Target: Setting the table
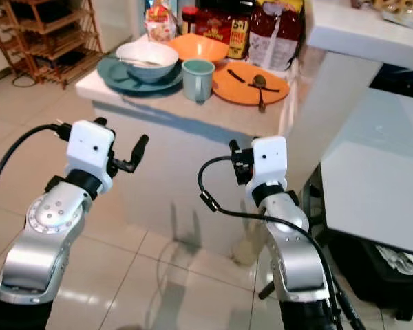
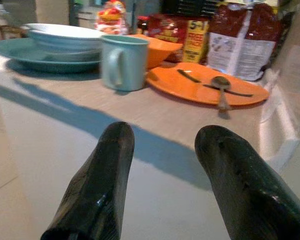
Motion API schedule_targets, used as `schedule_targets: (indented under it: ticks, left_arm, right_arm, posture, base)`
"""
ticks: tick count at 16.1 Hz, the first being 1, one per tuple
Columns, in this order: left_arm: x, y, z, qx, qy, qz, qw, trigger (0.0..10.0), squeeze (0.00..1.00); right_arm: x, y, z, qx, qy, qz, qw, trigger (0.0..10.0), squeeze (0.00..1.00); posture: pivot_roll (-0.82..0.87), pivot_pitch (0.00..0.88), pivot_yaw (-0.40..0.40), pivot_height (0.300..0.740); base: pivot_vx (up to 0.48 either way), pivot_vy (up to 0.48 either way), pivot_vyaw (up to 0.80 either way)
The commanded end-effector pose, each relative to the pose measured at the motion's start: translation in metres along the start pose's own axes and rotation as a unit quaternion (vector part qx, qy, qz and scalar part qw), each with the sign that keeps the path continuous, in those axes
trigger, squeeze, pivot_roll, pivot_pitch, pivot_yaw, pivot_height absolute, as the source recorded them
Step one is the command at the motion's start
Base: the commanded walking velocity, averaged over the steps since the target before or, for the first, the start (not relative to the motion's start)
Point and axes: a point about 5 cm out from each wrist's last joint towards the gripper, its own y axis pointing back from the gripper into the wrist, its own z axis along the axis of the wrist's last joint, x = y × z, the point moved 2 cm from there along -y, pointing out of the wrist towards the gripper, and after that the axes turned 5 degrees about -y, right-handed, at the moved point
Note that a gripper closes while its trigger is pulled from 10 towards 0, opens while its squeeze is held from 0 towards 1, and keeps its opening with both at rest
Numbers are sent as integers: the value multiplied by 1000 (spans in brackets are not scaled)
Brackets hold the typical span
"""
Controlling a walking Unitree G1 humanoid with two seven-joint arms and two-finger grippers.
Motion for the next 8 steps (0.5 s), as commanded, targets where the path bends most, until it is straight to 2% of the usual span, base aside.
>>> schedule_targets:
  ticks: [1, 8]
  left_arm:
    - [-8, -1, 7, -11, 3, -14, 1000, 10000, 0]
    - [-10, 0, 5, -7, -2, -23, 1000, 10000, 0]
  right_arm:
    - [-11, 3, 2, -4, 1, -17, 1000, 10000, 0]
    - [-9, 4, 4, -3, -35, -11, 999, 10000, 0]
  posture:
    - [51, 27, -54, 740]
    - [53, 23, -55, 740]
  base:
    - [480, 0, 0]
    - [480, 0, 0]
